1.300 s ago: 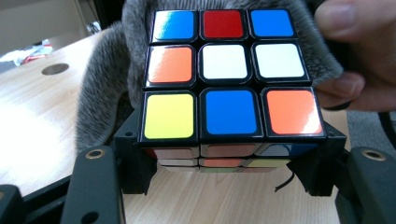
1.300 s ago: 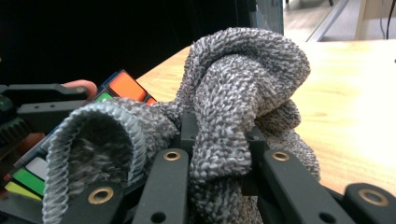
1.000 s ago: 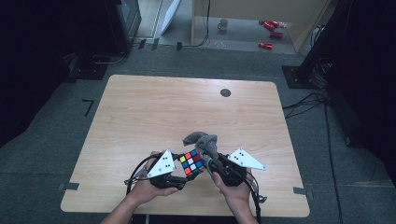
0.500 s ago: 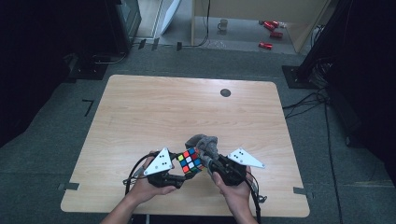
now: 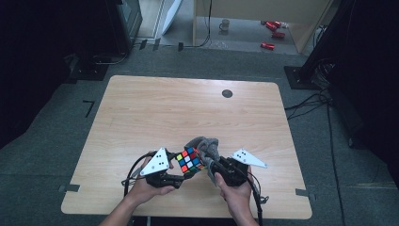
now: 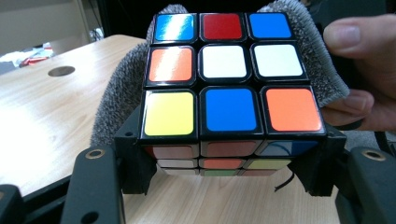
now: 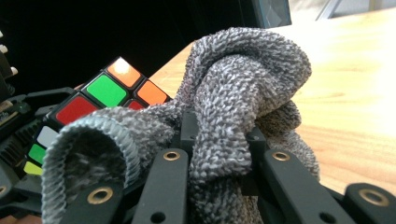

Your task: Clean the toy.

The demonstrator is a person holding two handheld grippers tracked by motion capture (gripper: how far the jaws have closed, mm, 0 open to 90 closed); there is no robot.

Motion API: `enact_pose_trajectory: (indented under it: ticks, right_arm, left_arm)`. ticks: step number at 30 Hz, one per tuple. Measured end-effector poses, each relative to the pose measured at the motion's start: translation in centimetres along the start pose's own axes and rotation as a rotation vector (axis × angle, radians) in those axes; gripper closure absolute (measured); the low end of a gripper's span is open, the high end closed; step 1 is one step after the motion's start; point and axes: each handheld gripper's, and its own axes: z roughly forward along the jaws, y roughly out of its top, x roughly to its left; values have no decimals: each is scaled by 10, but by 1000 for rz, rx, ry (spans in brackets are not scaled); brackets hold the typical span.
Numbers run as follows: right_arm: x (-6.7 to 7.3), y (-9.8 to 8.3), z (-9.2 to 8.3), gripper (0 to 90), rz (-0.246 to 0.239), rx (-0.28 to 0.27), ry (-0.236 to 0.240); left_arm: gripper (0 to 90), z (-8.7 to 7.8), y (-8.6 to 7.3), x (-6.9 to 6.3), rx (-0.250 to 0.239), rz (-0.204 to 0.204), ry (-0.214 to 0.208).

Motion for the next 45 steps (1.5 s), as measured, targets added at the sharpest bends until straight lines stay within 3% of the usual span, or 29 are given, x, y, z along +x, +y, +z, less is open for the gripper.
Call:
enact_pose_trajectory:
  ticks: [1, 2, 5, 9, 11, 12, 13, 14, 16, 17, 18, 21, 22, 29, 33, 35, 40, 43, 45]
  right_arm:
    - [1, 1, -1, 783, -1, -3, -7]
    - [5, 6, -4, 781, -2, -20, 16]
    - [13, 10, -8, 781, -38, -37, 15]
    - [7, 5, -5, 781, -30, -19, -5]
    - [-5, -7, 2, 780, -10, 20, -18]
    - [-5, -7, 2, 780, -10, 20, -18]
    - [-8, -11, 6, 780, 0, 33, 8]
    - [-6, -18, 11, 779, 2, 48, 80]
    - [2, -22, 17, 777, -44, 50, 158]
    - [2, -22, 17, 777, -44, 50, 158]
    - [12, -26, 21, 773, -122, 53, 207]
    - [19, -31, 23, 772, -206, 60, 227]
    - [19, -31, 22, 772, -221, 52, 227]
    - [14, -22, 14, 772, -270, -8, 185]
    - [31, -35, 22, 769, -388, 51, 187]
    - [33, -35, 22, 769, -403, 52, 180]
    - [17, -22, 13, 765, -368, -18, 110]
    - [18, -24, 14, 761, -385, -4, 122]
    - [29, -34, 21, 751, -453, 48, 149]
  left_arm:
    - [349, 3, -1, -1, 12, 5, 0]
    - [349, 10, -2, -6, 55, 55, 32]
    - [349, 12, -3, -8, 61, 62, 30]
    - [349, 0, 3, -2, 10, 25, 37]
    - [349, -12, 8, 8, -61, -36, 57]
    - [349, -12, 8, 8, -61, -36, 57]
    - [349, -16, 9, 11, -81, -56, 57]
    - [349, -19, 11, 14, -98, -72, 62]
    - [349, -19, 10, 15, -90, -71, 71]
    - [349, -19, 10, 15, -90, -71, 71]
    - [349, -18, 9, 15, -89, -84, 77]
    - [349, -19, 9, 17, -94, -95, 78]
    - [349, -21, 10, 19, -102, -110, 70]
    - [349, -21, 13, 17, -98, -100, 75]
    - [349, -19, 11, 18, -86, -112, 63]
    - [349, -19, 11, 18, -90, -114, 61]
    - [348, -17, 12, 16, -81, -110, 53]
    - [348, -15, 12, 15, -79, -114, 53]
    - [348, -15, 11, 15, -73, -118, 55]
